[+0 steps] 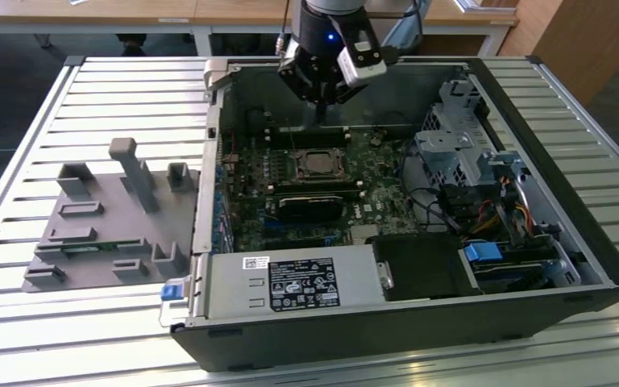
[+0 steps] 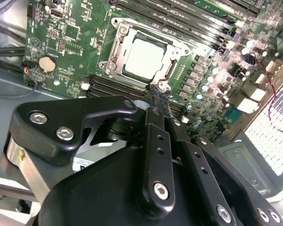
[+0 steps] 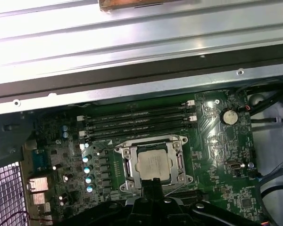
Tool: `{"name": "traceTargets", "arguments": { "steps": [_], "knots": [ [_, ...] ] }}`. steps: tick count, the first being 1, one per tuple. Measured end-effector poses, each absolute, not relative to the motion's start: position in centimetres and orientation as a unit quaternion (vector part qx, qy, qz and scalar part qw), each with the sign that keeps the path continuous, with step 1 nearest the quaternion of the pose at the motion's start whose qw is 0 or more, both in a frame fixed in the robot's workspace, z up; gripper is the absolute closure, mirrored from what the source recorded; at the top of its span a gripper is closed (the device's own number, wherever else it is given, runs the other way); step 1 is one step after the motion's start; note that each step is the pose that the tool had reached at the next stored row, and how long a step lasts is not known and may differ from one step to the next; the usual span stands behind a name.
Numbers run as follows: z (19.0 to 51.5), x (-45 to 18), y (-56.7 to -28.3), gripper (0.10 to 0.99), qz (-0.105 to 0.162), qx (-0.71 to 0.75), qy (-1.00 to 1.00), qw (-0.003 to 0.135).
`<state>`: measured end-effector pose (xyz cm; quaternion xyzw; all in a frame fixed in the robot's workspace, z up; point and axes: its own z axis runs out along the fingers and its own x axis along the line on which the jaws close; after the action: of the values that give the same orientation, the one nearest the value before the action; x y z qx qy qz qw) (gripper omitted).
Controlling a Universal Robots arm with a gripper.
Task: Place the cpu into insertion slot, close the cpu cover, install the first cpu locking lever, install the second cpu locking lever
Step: 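Install the first cpu locking lever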
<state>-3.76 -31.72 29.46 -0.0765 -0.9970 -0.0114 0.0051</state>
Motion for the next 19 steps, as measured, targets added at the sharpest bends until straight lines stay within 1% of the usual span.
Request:
{"name": "traceTargets", "arguments": {
  "steps": [19],
  "knots": [
    [29.46, -3.78, -31.72, 0.980, -0.011, 0.025, -1.000, 0.006]
  ]
}}
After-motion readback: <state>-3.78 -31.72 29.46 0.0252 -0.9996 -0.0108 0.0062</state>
